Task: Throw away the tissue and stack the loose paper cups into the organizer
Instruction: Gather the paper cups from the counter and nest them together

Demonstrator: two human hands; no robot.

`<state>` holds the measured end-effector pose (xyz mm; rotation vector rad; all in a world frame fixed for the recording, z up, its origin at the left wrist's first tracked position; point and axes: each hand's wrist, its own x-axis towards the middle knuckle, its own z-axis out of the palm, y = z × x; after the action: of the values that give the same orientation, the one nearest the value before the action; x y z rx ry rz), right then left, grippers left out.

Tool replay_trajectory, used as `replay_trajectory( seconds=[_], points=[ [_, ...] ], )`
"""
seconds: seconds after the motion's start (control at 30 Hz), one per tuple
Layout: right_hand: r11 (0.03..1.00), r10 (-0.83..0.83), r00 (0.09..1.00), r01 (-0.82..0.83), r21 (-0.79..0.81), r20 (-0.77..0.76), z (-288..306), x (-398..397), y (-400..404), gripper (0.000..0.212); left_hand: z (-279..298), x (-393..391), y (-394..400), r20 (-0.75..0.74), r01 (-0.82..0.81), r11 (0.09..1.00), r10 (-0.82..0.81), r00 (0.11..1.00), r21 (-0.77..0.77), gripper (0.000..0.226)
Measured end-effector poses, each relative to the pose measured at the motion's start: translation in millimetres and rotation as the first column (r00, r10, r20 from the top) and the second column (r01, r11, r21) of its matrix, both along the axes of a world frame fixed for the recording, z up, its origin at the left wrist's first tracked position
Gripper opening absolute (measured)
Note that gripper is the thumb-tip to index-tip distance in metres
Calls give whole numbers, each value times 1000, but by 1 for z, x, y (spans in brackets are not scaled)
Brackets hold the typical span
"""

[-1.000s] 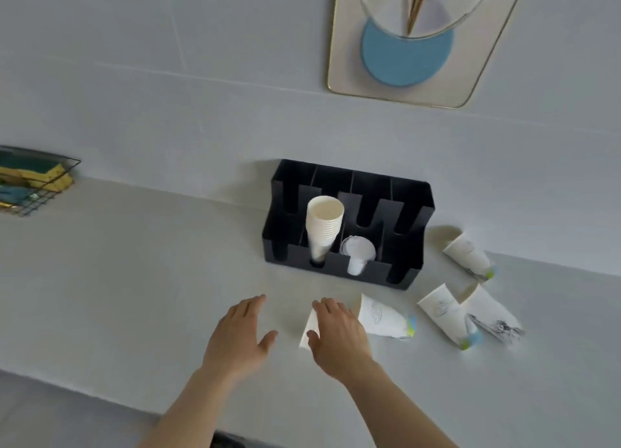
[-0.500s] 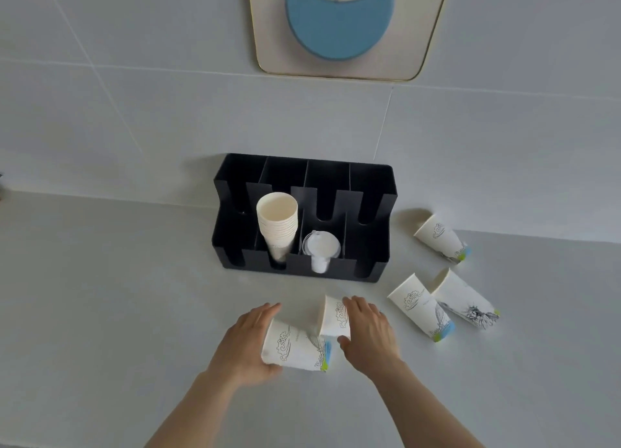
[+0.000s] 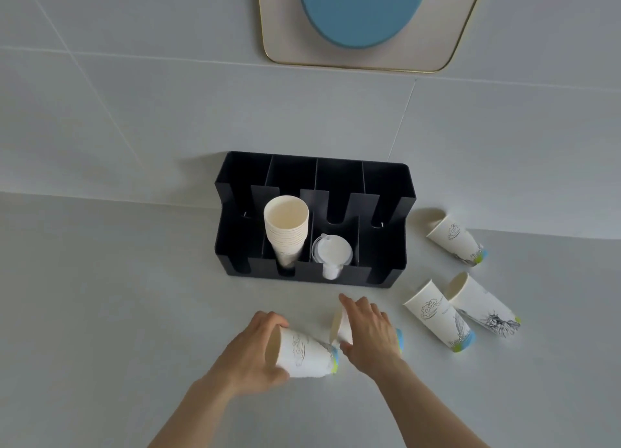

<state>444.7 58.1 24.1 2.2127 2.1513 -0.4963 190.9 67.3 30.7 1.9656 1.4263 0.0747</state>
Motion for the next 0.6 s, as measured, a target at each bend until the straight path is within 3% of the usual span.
replay_trajectory(
  seconds=[0.1,0.2,0.3,0.4,0.47,0.6],
  points=[
    [995,-90,993,93,40,-78,4,-1,5,92,17,-5,14,101,-51,997,45,994,59,78],
    [967,-163,939,213,140,-303,22,-2,11,92,33,4,24,138,-19,986,-4,990,166,94],
    [913,-156,840,323,249,-519,50,-4,19,86,36,22,24,125,28,970,-59,990,240,105],
    [865,-125,681,431,257,-721,82,-8,20,86,25,36,16,120,21,960,-56,991,278,104],
    [854,-87,608,454,255,-789,102,-13,13,89,15,41,8,125,4,960,-40,991,279,102],
    [867,74,603,355,351,-794,121,-24,-6,97,3,49,2,153,-8,966,-33,988,260,100]
  ],
)
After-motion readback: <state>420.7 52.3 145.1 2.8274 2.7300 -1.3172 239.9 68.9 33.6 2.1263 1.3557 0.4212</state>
